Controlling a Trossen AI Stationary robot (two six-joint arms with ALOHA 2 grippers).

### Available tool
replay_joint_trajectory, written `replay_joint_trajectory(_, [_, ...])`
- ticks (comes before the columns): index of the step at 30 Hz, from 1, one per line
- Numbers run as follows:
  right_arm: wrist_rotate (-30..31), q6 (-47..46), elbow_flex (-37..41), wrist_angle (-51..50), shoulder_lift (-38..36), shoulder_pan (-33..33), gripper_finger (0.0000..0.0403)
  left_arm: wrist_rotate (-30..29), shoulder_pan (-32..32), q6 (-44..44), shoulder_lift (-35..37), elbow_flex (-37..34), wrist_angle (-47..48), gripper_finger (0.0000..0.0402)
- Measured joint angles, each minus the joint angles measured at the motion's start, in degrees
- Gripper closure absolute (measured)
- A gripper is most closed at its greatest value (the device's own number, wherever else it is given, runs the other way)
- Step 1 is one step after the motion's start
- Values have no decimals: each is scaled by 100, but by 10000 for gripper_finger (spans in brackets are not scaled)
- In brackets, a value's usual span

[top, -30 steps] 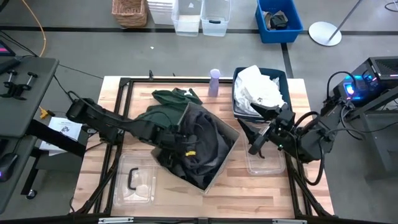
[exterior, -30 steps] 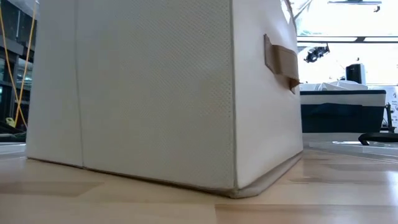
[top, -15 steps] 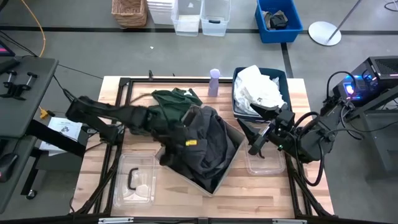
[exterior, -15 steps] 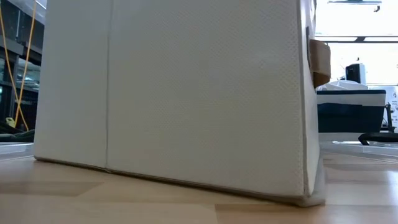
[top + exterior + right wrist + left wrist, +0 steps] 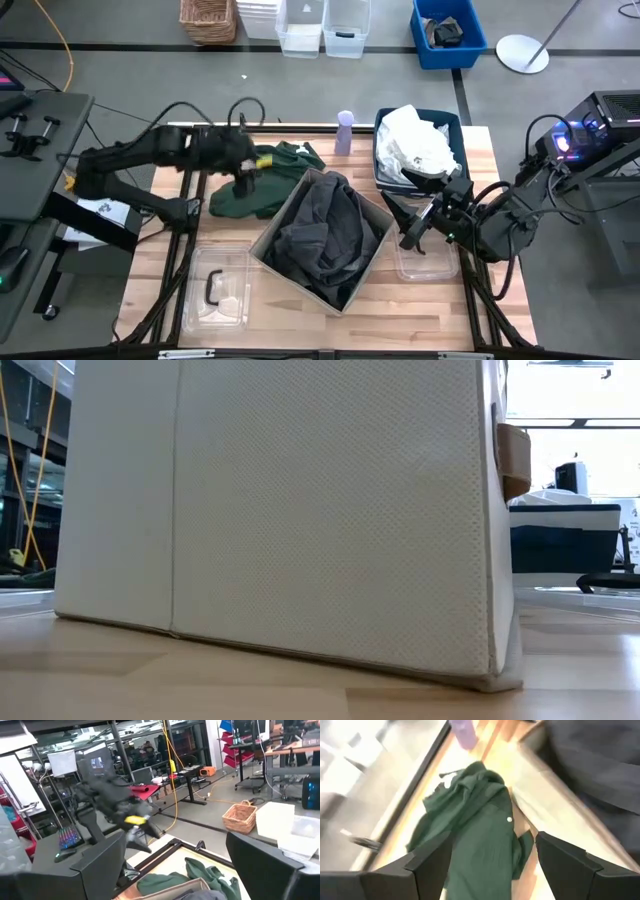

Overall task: Sort clothes
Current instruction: Put the green shirt into the laundry organizer

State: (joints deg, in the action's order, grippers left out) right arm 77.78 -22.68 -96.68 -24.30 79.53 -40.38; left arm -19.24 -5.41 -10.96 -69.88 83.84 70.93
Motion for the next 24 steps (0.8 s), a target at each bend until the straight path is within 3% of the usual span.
replay_joint_trajectory(5, [-21, -576, 0, -385, 0, 0, 61, 1364, -1479, 550, 344, -1687, -1809, 126])
replay_joint_trajectory(9, [-27, -1011, 0, -594, 0, 16, 61, 2045, -2213, 1309, -94, -2441, -2994, 126])
replay_joint_trajectory(16, [-442, -1777, 0, -658, 34, 240, 61, 1987, -3044, 2728, -1540, -2090, -3231, 126])
replay_joint_trajectory(24, [-753, -2011, 0, -743, 239, 641, 61, 1788, -3292, 3799, -2795, -1798, -3239, 126])
